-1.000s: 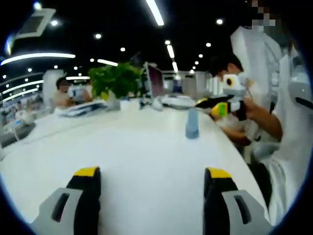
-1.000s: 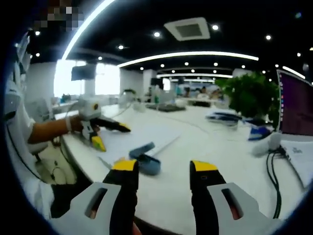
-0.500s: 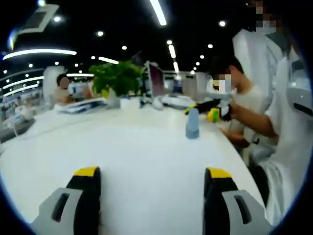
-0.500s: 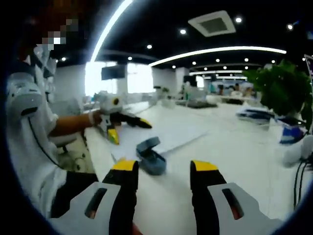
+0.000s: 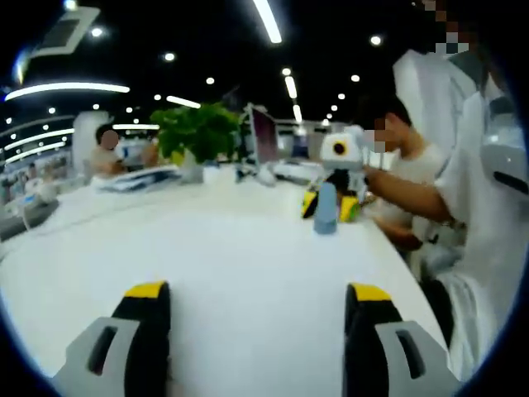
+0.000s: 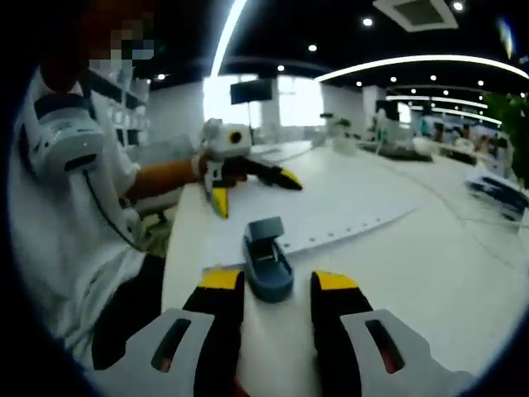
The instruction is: Pick up the paper insert the paper into the punch align the paper edges press the punch to punch holes
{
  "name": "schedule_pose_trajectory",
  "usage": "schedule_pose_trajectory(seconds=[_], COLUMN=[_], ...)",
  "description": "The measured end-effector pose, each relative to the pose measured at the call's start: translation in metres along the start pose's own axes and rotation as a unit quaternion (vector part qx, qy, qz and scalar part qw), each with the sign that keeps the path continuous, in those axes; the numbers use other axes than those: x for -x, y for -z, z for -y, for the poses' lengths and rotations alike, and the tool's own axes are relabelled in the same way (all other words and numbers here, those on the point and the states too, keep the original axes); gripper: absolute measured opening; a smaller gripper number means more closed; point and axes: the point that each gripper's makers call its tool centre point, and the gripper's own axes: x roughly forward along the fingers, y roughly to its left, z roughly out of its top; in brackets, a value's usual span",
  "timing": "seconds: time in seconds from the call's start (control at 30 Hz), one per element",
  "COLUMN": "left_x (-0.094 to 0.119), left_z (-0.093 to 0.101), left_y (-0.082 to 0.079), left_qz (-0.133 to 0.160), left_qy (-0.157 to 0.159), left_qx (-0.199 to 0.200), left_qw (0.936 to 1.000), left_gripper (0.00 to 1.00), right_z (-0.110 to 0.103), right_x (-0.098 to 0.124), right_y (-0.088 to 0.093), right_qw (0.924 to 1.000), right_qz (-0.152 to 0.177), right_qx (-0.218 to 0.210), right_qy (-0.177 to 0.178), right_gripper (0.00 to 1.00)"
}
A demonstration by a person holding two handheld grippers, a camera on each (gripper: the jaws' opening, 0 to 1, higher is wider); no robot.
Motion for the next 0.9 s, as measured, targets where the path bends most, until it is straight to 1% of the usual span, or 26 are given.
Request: schedule_pose_trajectory(seconds=[0.07,0.1,0.37,0.6,0.77,0.9], left_x=[-0.001,-0.001,-0.001,-0.001,0.000,0.000], left_z=[0.000,0.000,0.000,-0.001,-0.001,-0.001], left_y=[0.000,0.000,-0.001,-0.001,0.000,0.000], left_qz=[0.000,-0.001,-0.001,-0.001,-0.001,-0.001], left_qy=[0.000,0.000,0.000,-0.001,-0.001,0.000], left_qx=[0.000,0.000,-0.001,0.000,0.000,0.000], left_qw=[1.0000,1.0000,1.0000,1.0000,1.0000,1.0000], left_gripper=[0.86,0.86,0.86,0.86,0.86,0.86], right_z=[-0.006,-0.007,-0.007,-0.019,-0.021,-0.024], right_x=[-0.001,-0.001,0.002,0.003,0.004,0.005], right_y=[-0.002,-0.002,-0.002,0.000,0.000,-0.004], right_qw=[0.9998,0.9998,0.9994,0.9978,0.9972,0.9964], right_qz=[0.003,0.004,0.005,0.003,0.003,0.015], right_qx=[0.004,0.004,0.016,0.028,0.037,0.039], right_qy=[-0.018,-0.022,-0.032,-0.060,-0.065,-0.074], right_gripper=[0.26,0.24,0.23,0.23,0.23,0.23])
